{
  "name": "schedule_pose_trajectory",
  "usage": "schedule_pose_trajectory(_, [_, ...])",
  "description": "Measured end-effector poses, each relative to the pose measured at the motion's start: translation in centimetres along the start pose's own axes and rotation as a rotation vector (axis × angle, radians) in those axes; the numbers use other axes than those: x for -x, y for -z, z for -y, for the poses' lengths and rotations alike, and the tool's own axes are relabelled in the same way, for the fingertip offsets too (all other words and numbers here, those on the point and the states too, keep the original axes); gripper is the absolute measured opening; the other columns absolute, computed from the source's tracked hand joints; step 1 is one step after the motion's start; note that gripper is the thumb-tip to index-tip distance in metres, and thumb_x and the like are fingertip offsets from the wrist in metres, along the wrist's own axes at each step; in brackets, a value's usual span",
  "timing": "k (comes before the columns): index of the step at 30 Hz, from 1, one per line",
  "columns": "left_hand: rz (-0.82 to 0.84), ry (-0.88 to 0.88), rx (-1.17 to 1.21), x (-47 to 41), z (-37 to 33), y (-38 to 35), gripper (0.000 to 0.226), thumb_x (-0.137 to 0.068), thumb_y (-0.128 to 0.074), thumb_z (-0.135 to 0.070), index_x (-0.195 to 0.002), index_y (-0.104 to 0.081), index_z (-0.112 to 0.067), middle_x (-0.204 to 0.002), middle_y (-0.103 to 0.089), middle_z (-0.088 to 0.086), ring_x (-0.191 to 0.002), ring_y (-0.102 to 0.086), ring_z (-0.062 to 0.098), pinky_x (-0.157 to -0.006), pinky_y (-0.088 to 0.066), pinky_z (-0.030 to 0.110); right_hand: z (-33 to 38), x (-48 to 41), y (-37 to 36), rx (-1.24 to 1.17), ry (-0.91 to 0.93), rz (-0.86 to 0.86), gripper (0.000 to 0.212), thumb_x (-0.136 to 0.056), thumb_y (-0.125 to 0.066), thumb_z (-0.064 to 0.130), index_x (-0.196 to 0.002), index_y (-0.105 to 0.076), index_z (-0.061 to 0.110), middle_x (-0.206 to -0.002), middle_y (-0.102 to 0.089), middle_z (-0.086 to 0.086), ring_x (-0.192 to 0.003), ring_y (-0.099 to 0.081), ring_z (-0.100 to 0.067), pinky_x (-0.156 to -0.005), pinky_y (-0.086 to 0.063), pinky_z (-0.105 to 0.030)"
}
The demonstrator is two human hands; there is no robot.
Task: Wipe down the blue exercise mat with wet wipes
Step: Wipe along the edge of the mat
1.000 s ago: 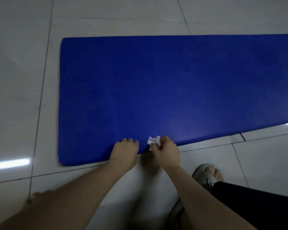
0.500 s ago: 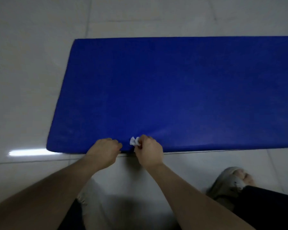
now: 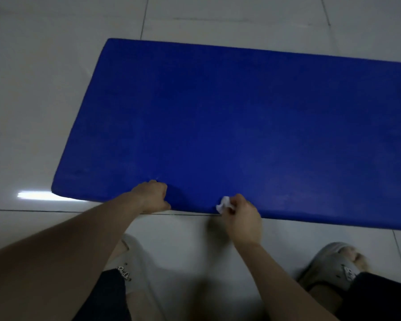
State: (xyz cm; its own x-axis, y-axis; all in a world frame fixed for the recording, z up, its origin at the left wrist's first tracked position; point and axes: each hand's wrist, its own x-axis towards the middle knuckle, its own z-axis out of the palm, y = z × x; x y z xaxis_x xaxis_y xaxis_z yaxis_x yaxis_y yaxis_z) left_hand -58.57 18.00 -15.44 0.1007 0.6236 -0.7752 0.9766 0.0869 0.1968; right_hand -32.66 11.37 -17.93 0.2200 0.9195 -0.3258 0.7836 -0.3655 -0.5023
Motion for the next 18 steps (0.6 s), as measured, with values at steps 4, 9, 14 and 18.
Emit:
schedule_pose_trajectory(4, [0.063, 0.000, -0.054, -0.1, -0.3, -0.2, 0.022, -0.093, -0.060, -0.033, -0.084, -0.042, -0.025, -0.106, -0.044, 0.000, -0.092, -0.050, 0.017, -0.076, -0.043, 0.030, 0.1, 0.1, 0.5, 0.032, -0.129, -0.011, 0.041, -0.094, -0.057, 0.057, -0.086, -0.054, 0.017, -0.078, -0.061, 0.002, -0.072, -0.060, -0.019, -0.062, -0.043, -0.032])
schedule_pose_trajectory(9, [0.056, 0.005, -0.060, -0.3, -0.2, -0.4, 0.018, -0.092, -0.056, -0.016, -0.087, -0.040, -0.022, -0.119, -0.042, 0.007, -0.098, -0.046, 0.021, -0.083, -0.044, 0.034, 6.6, 0.7, -4.6, 0.074, 0.063, 0.125, 0.035, -0.100, -0.051, 0.048, -0.098, -0.059, 0.014, -0.089, -0.066, -0.004, -0.081, -0.064, -0.023, -0.064, -0.042, -0.033])
schedule_pose_trajectory(14, [0.033, -0.018, -0.069, -0.7, -0.1, -0.7, 0.023, -0.092, -0.060, -0.035, -0.106, -0.045, -0.024, -0.126, -0.042, 0.007, -0.108, -0.049, 0.026, -0.100, -0.047, 0.046, 11.9, 1.7, -6.9, 0.193, 0.331, 0.279, 0.010, -0.097, -0.052, 0.018, -0.103, -0.057, 0.011, -0.095, -0.066, -0.008, -0.085, -0.065, -0.027, -0.062, -0.039, -0.034])
schedule_pose_trajectory(18, [0.032, -0.026, -0.104, -0.5, -0.4, -0.5, 0.018, -0.096, -0.055, -0.026, -0.106, -0.042, -0.021, -0.122, -0.042, 0.008, -0.106, -0.048, 0.025, -0.096, -0.048, 0.041, 9.1, 0.7, -2.9, 0.206, 0.257, 0.215, 0.029, -0.101, -0.050, 0.041, -0.088, -0.048, 0.016, -0.093, -0.064, -0.008, -0.084, -0.063, -0.028, -0.062, -0.037, -0.033])
